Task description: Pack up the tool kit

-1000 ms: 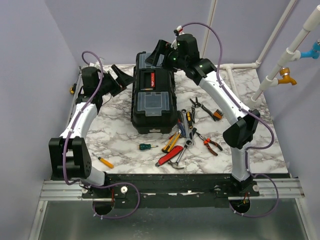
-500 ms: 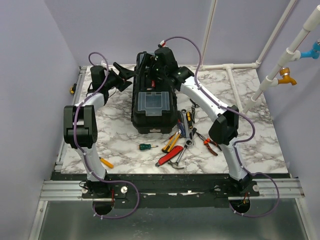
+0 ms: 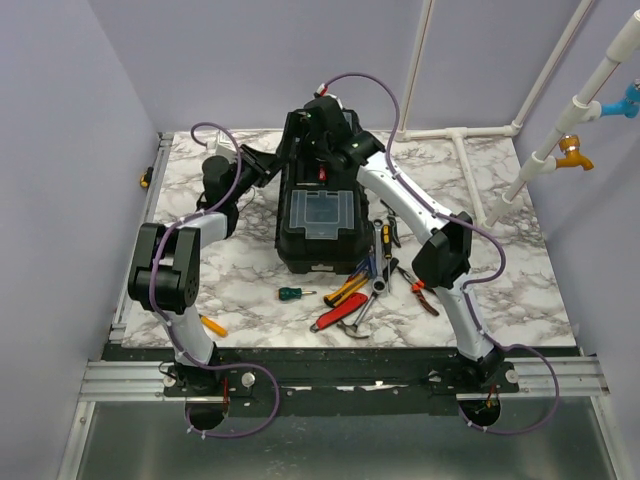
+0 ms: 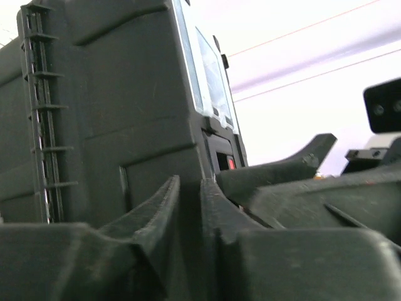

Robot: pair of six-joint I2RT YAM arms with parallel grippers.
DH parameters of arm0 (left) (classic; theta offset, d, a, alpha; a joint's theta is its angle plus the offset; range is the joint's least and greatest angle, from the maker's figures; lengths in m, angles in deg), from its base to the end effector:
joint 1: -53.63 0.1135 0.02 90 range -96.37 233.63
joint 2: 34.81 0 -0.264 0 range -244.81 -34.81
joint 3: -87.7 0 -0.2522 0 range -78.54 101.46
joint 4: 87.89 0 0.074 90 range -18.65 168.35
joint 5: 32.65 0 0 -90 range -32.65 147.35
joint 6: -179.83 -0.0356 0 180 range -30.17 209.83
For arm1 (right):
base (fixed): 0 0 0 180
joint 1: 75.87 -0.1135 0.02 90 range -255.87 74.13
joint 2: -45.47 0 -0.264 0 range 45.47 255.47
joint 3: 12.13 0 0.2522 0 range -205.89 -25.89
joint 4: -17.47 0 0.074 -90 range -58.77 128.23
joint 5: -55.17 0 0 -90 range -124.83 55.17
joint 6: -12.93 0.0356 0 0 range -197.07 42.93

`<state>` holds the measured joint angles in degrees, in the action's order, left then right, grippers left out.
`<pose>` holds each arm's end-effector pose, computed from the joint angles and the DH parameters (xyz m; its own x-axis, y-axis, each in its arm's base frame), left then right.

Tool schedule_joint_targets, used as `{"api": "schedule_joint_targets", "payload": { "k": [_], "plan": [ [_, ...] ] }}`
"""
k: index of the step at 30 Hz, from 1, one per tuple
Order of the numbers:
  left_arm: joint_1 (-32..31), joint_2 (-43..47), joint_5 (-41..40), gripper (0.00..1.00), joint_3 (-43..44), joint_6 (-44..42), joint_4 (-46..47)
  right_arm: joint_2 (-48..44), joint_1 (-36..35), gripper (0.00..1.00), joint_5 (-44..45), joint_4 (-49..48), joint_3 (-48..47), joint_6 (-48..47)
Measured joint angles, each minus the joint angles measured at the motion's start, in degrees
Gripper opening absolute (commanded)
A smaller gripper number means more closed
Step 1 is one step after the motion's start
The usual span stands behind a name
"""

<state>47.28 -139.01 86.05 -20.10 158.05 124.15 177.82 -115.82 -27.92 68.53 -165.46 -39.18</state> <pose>0.3995 -0.0617 0.2359 -0.5330 -0.7602 -0.3714 0.2137 0.3037 -0.9285 0.4075 0.3357 0.3441 -0.6457 0.2545 -0.7199 -0.2041 0.8510 0.4838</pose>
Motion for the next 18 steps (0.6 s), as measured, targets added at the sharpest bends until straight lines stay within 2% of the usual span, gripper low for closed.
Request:
{"api": "schedule_joint_targets", "payload": {
  "k": [4,10,14,18],
  "plan": [
    [-2.8,3.2,-2.3,0.11,-4.8,0.6,2.9,0.0,-0.1,0.94,0.5,2.7,-0.3,-0.7],
    [-4.0,4.0,-3.2,0.00,-5.7,0.6,3.6,1.3,0.2,0.94,-0.5,5.2,-2.7,-0.9],
    [-4.2,3.9,-3.6,0.00,-6.1,0.6,4.7,1.7,1.5,0.93,-5.6,4.9,-3.1,-0.1],
    [-4.2,2.5,-3.6,0.00,-6.1,1.3,7.3,-1.0,3.9,0.92,-13.6,-0.2,2.7,2.9]
  ]
}}
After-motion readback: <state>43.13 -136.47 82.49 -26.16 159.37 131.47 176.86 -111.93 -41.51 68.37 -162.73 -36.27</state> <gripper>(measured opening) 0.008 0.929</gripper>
